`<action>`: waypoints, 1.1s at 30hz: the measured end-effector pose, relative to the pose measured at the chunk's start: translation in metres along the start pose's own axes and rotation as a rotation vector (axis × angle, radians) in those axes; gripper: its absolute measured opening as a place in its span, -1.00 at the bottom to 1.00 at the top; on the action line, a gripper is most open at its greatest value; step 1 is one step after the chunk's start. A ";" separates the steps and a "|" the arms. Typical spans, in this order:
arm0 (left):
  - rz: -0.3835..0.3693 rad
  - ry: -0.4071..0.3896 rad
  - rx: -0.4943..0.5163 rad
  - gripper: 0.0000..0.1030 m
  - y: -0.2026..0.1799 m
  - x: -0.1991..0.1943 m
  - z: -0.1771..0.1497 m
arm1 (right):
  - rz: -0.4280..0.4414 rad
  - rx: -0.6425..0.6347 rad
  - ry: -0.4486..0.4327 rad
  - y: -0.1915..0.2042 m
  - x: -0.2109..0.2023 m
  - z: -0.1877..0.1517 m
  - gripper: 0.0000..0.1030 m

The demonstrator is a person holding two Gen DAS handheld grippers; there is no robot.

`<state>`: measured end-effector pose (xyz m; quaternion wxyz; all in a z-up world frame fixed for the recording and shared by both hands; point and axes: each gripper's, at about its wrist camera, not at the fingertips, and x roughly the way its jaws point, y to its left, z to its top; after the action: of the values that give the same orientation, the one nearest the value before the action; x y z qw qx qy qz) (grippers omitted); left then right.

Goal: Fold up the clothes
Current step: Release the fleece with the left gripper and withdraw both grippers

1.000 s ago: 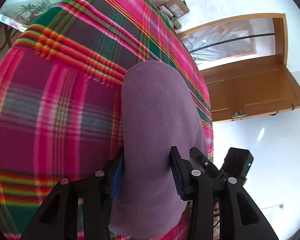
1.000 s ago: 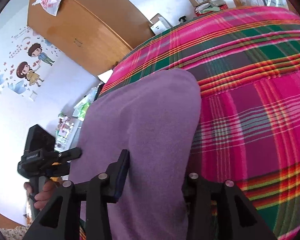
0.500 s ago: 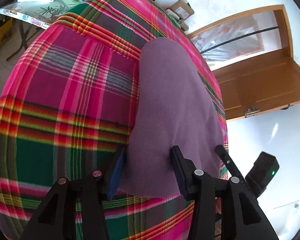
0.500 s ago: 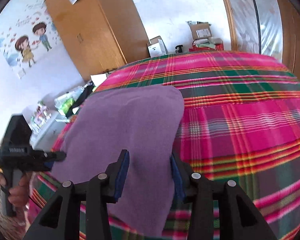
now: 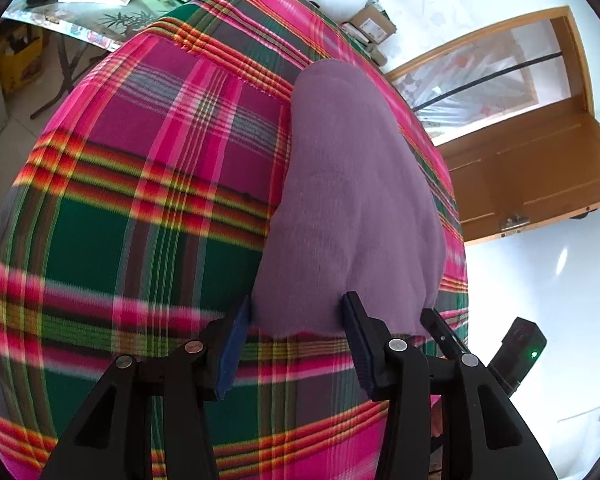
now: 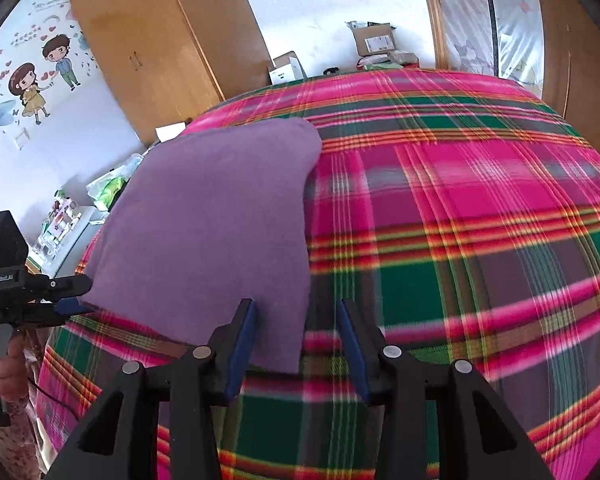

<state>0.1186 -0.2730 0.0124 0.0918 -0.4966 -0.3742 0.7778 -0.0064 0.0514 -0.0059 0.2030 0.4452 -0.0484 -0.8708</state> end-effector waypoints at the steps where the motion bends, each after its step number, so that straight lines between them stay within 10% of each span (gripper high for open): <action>1: 0.000 -0.001 -0.004 -0.05 0.001 -0.001 -0.003 | -0.003 -0.001 0.001 0.000 -0.001 -0.001 -0.18; 33: 0.400 -0.182 0.297 -0.04 -0.091 0.045 -0.091 | -0.007 -0.146 0.049 0.063 -0.014 -0.046 -0.17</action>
<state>0.1529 -0.1415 0.0215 -0.0262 -0.4696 -0.1570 0.8684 0.0570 0.0039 -0.0063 0.2328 0.4506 0.0219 -0.8615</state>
